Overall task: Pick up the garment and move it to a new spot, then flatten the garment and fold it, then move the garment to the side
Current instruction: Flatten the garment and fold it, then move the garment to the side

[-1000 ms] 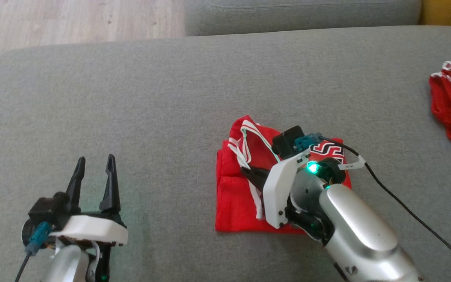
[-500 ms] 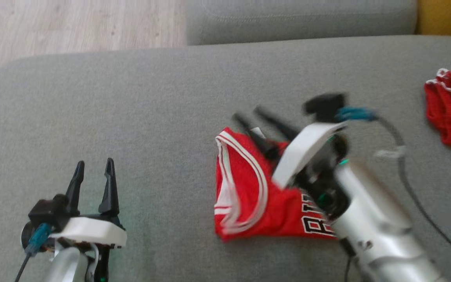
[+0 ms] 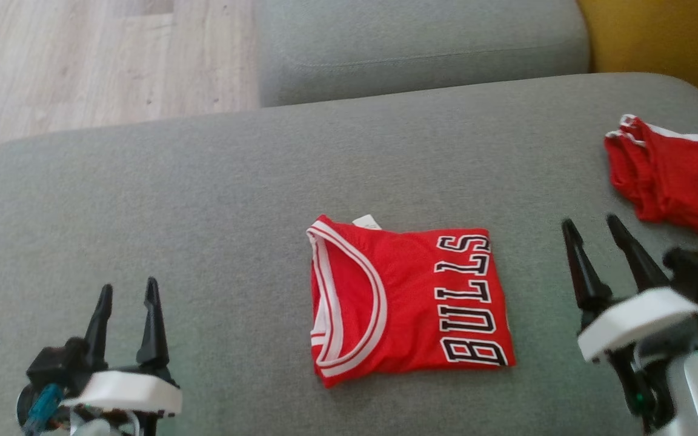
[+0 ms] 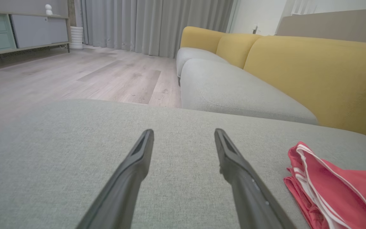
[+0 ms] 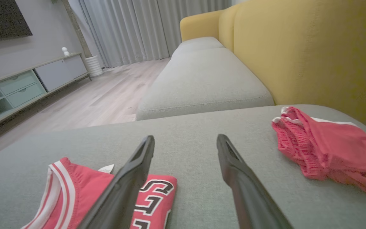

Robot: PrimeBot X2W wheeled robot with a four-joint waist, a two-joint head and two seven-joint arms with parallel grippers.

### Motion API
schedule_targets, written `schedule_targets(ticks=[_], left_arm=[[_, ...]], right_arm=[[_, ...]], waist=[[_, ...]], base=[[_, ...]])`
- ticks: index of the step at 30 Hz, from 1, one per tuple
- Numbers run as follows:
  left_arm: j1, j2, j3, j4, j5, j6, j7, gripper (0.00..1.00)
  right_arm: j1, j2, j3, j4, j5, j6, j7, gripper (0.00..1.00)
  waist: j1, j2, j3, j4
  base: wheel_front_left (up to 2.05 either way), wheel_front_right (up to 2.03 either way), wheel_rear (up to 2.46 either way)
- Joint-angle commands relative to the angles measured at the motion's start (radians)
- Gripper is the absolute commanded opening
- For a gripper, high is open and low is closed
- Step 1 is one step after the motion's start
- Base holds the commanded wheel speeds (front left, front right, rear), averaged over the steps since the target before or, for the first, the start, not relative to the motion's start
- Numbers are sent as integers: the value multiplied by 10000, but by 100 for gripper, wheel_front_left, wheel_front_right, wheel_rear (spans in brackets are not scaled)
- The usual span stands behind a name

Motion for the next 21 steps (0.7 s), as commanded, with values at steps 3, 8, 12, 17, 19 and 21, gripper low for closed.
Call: schedule_targets(ticks=[3, 8, 12, 17, 19, 21], left_arm=[[-35, 182, 514, -485, 117, 97, -105, 100], [163, 157, 593, -528, 211, 127, -105, 100], [287, 82, 663, -577, 229, 170, -106, 100], [361, 50, 630, -625, 298, 147, -106, 100], [365, 37, 617, -626, 308, 139, -106, 100], [355, 26, 605, -635, 315, 135, -106, 100]], right_arm=[[114, -51, 92, -347, -331, -7, -145, 100], [280, -8, 32, -239, -469, -7, -261, 100], [342, 64, -112, -210, -629, -7, -337, 100], [367, 199, -175, -235, -676, -7, -317, 100], [365, 225, -185, -241, -688, -7, -295, 100], [343, 250, -156, -246, -679, -7, -219, 100]], waist=[[1, -1, -105, -208], [1, -1, -171, -287], [1, -1, -214, -265], [1, -1, -216, -190], [1, -1, -200, -171], [1, -1, -162, -158]], base=[[0, 0, 0], [0, 0, 0], [0, 0, 0], [0, 0, 0], [0, 0, 0], [0, 0, 0]])
